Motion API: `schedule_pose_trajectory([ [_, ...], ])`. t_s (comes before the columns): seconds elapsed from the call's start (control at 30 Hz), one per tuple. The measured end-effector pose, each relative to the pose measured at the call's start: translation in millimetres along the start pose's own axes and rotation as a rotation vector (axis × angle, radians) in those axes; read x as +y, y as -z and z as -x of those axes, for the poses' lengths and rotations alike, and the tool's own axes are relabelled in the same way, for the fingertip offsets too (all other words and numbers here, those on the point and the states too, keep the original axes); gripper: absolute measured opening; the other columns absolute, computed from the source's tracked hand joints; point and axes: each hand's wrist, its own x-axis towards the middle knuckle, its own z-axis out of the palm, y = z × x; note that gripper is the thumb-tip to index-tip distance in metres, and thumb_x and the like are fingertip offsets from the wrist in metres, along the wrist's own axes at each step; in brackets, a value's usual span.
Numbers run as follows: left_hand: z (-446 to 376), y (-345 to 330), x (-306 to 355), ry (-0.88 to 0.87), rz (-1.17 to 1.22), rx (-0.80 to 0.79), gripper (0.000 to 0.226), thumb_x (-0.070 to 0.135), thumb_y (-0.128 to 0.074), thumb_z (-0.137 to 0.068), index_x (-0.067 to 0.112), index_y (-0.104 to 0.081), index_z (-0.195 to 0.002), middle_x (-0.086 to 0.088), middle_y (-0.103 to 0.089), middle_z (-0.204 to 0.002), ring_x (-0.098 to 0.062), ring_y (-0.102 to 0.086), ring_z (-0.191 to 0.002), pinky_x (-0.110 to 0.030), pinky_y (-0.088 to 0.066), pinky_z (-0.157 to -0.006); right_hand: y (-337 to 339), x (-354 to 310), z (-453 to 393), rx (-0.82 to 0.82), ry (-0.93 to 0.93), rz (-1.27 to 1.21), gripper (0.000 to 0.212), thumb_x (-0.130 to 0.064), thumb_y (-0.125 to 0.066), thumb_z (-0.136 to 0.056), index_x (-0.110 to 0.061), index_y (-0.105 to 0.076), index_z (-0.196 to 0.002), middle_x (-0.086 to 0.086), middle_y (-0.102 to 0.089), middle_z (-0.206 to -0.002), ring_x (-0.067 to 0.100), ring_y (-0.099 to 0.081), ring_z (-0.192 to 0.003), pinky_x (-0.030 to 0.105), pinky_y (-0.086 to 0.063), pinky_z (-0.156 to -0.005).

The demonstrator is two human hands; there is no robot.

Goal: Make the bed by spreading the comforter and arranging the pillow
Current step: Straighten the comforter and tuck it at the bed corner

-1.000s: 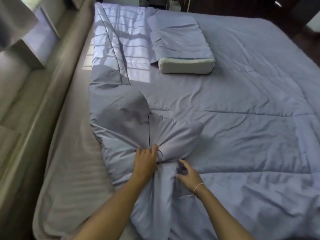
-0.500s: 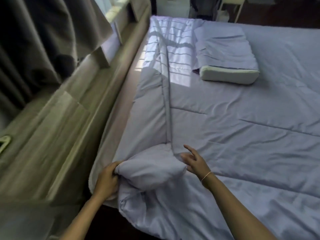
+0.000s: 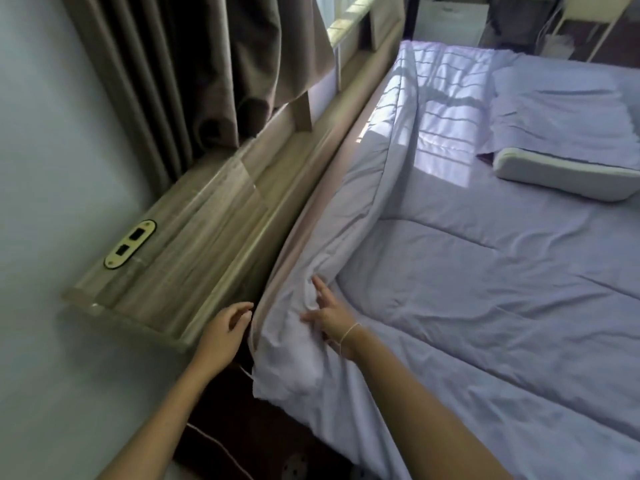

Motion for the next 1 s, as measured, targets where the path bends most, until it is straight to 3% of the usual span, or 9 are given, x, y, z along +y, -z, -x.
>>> schedule_pose_trajectory([
  [0.13, -7.6, 54.5, -30.6, 0.122, 0.094, 0.06, 0.03, 0.035, -0.048, -0.096, 0.019, -0.06, -0.119, -0.005, -0.061, -0.125, -0.019, -0.055, -0.114, -0.033, -0.04, -0.1, -48.3, -8.1, -18.3, -0.162, -0.077, -0.078, 0.057, -0.001, -0.047, -0.091, -0.038, -0.046, -0.134, -0.012, -0.04, -0.144, 0.015, -0.042, -0.13, 0.037, -0.048, -0.094],
  [0.33, -7.1, 30.5, 2.1, 0.177, 0.154, -0.168, 0.11, 0.075, -0.065, -0.058, 0.029, -0.021, -0.147, 0.004, -0.059, -0.11, -0.014, -0.059, -0.098, -0.035, -0.046, -0.089, -40.5, 24.5, -15.0, -0.035, -0.196, -0.076, 0.04, 0.0, -0.045, -0.09, -0.026, -0.055, -0.118, 0.005, -0.051, -0.138, 0.018, -0.053, -0.119, 0.039, -0.049, -0.096],
  [0.47, -17.3, 36.0, -6.4, 0.048, -0.129, -0.1, 0.072, 0.019, -0.06, -0.084, 0.031, -0.026, -0.146, -0.005, -0.063, -0.098, -0.022, -0.063, -0.088, -0.041, -0.051, -0.083, -40.1, 39.2, -16.5, -0.016, -0.188, 0.05, 0.046, 0.004, -0.044, -0.085, -0.029, -0.054, -0.115, -0.008, -0.053, -0.134, 0.016, -0.053, -0.112, 0.033, -0.048, -0.087],
  [0.57, -25.3, 68.7, -34.1, -0.013, -0.329, 0.107, 0.055, 0.013, -0.053, -0.086, 0.028, -0.038, -0.136, -0.007, -0.062, -0.118, -0.029, -0.06, -0.103, -0.042, -0.049, -0.087, -23.5, 50.6, -14.4, 0.138, -0.137, 0.165, 0.045, 0.004, -0.048, -0.087, -0.018, -0.05, -0.126, 0.003, -0.051, -0.135, 0.019, -0.052, -0.11, 0.021, -0.046, -0.074],
  [0.67, -28.7, 96.5, -73.1, 0.081, -0.415, 0.174, 0.042, 0.014, -0.05, -0.089, 0.021, -0.042, -0.13, -0.013, -0.061, -0.118, -0.034, -0.059, -0.102, -0.049, -0.049, -0.086, 7.2, 63.7, -8.7, 0.327, -0.081, 0.514, 0.054, -0.004, -0.056, -0.085, -0.017, -0.043, -0.135, 0.012, -0.049, -0.138, 0.026, -0.05, -0.121, 0.027, -0.043, -0.092],
  [0.73, -27.5, 99.2, -83.5, 0.112, -0.441, 0.182, 0.036, 0.018, -0.046, -0.092, 0.021, -0.041, -0.127, -0.014, -0.062, -0.114, -0.033, -0.06, -0.097, -0.05, -0.051, -0.083, 26.0, 71.6, -4.6, 0.376, -0.08, 0.744, 0.065, -0.013, -0.061, -0.084, -0.016, -0.034, -0.143, 0.012, -0.039, -0.147, 0.028, -0.04, -0.132, 0.03, -0.033, -0.105],
  [0.8, -26.4, 89.0, -86.1, 0.063, -0.567, 0.232, 0.037, 0.02, -0.048, -0.092, 0.019, -0.04, -0.128, -0.014, -0.061, -0.111, -0.032, -0.061, -0.093, -0.049, -0.052, -0.079, 38.2, 79.7, -0.8, 0.364, -0.16, 0.979, 0.083, -0.034, -0.065, -0.084, -0.022, -0.016, -0.15, 0.009, -0.01, -0.159, 0.032, -0.02, -0.143, 0.042, -0.024, -0.114],
  [0.9, -21.9, 55.7, -76.5, -0.061, -0.785, 0.232, 0.04, 0.018, -0.051, -0.09, 0.013, -0.048, -0.129, -0.016, -0.059, -0.119, -0.034, -0.059, -0.1, -0.049, -0.05, -0.084, 44.7, 102.8, 3.7, 0.221, -0.342, 1.246, 0.103, -0.064, -0.06, -0.076, -0.04, 0.008, -0.149, -0.002, 0.022, -0.157, 0.034, 0.009, -0.146, 0.067, -0.017, -0.106],
  [1.0, -14.6, 12.6, -73.6, -0.15, -0.817, 0.058, 0.051, 0.034, -0.041, -0.085, 0.011, -0.053, -0.129, -0.019, -0.054, -0.132, -0.039, -0.057, -0.113, -0.052, -0.049, -0.09, 42.7, 130.9, 4.0, 0.175, -0.343, 1.356, 0.123, -0.072, -0.064, -0.064, -0.042, 0.025, -0.143, -0.002, 0.039, -0.15, 0.034, 0.026, -0.142, 0.07, -0.009, -0.106],
])
